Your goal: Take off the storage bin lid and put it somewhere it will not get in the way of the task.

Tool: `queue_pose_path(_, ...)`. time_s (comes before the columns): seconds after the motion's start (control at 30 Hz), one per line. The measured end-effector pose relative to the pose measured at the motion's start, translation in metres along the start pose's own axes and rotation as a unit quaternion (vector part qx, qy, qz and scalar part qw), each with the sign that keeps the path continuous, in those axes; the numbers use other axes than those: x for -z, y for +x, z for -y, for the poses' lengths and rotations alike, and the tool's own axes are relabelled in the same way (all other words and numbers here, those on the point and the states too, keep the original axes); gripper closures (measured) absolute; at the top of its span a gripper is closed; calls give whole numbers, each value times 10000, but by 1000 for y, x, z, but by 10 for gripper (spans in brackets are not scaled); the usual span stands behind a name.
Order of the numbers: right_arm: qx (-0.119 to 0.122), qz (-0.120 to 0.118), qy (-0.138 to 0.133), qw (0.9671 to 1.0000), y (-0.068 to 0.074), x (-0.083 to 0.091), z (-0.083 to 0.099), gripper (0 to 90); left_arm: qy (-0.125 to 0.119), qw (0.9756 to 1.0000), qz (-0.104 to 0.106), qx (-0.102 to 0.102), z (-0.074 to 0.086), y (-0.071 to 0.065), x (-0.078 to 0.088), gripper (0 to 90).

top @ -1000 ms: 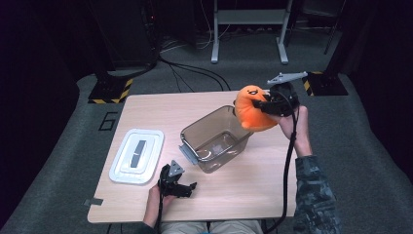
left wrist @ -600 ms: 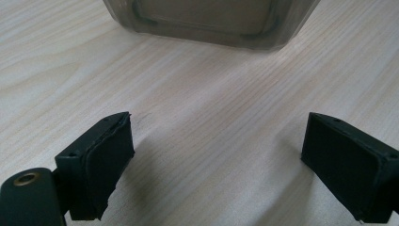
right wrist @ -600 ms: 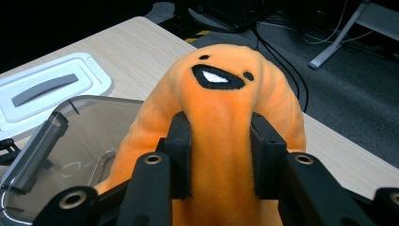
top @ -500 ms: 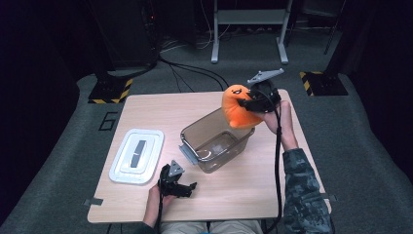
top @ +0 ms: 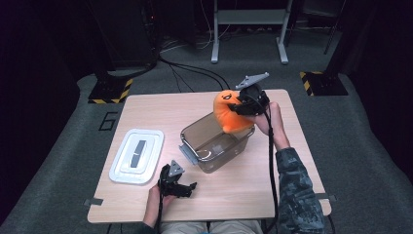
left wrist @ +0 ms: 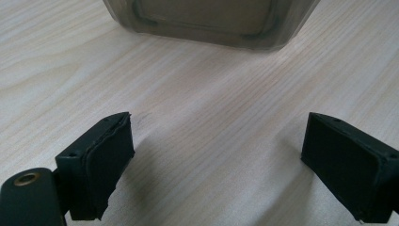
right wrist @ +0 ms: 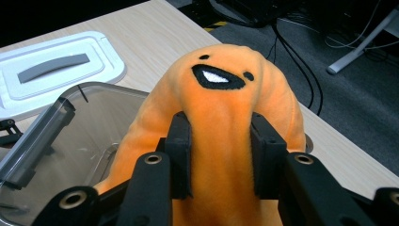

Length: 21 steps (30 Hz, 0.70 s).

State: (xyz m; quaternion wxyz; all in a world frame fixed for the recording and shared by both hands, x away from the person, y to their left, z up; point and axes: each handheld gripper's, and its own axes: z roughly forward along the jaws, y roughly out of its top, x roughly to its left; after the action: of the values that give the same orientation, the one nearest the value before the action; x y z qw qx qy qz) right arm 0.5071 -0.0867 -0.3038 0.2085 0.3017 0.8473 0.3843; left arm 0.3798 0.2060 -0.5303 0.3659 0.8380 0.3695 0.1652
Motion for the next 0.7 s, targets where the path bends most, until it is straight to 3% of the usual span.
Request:
queue_pose_path(0.13,214,-25,27,9998,4,-7,2,655,-1,10000,-2,-3,0,0,0,93)
queue_pose_path(0.7,260,-138,184,9994,1,-30,14,654,-2,10000,-3,-2,0,0,0,93)
